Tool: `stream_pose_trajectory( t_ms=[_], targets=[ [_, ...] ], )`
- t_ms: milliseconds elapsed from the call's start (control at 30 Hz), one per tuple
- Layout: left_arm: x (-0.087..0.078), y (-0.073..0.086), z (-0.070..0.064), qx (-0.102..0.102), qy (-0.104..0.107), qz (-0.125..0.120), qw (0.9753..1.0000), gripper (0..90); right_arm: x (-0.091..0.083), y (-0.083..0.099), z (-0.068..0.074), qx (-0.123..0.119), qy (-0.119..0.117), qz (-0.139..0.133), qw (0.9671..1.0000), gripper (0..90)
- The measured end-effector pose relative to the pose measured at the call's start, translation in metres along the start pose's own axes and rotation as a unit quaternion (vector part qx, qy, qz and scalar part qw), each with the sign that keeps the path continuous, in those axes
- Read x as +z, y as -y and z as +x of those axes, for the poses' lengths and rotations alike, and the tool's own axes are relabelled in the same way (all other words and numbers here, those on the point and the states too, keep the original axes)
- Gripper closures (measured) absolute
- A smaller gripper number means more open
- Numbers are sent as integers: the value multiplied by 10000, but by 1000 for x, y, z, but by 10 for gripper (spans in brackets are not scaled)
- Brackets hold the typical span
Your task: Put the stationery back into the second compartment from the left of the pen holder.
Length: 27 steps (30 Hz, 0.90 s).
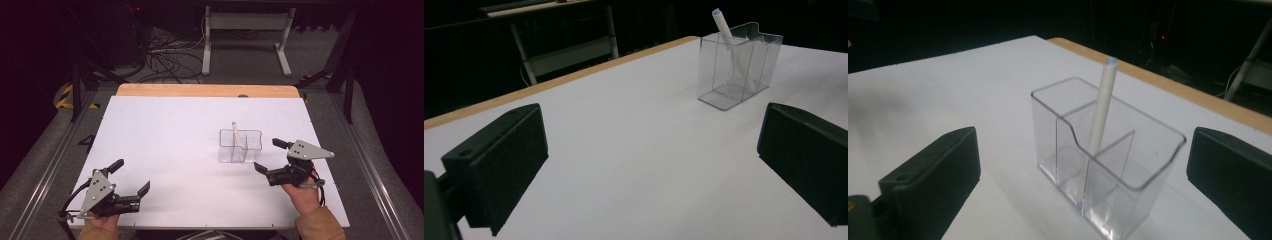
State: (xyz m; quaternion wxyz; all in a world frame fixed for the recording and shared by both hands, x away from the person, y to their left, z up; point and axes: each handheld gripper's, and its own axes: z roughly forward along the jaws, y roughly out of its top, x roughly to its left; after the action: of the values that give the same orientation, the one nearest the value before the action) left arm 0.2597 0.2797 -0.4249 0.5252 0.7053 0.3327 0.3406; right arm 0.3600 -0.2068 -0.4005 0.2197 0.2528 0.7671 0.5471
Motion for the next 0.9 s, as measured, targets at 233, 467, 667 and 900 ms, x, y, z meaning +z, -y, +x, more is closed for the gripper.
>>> stream_pose_trajectory(
  t_ms=[233,467,667,900],
  targets=[
    [0,0,0,3,7,12,10000,6,-13,29,-5,177,44,75,9998,13],
    [0,1,0,-5,24,32,10000,6,-22,49,-7,282,35,159,9995,9],
    [0,2,0,-48,29,45,10000,6,-30,72,-12,431,166,284,9985,6],
    [-1,2,1,0,20,72,10000,6,-36,89,-15,582,110,463,9972,3]
  ],
)
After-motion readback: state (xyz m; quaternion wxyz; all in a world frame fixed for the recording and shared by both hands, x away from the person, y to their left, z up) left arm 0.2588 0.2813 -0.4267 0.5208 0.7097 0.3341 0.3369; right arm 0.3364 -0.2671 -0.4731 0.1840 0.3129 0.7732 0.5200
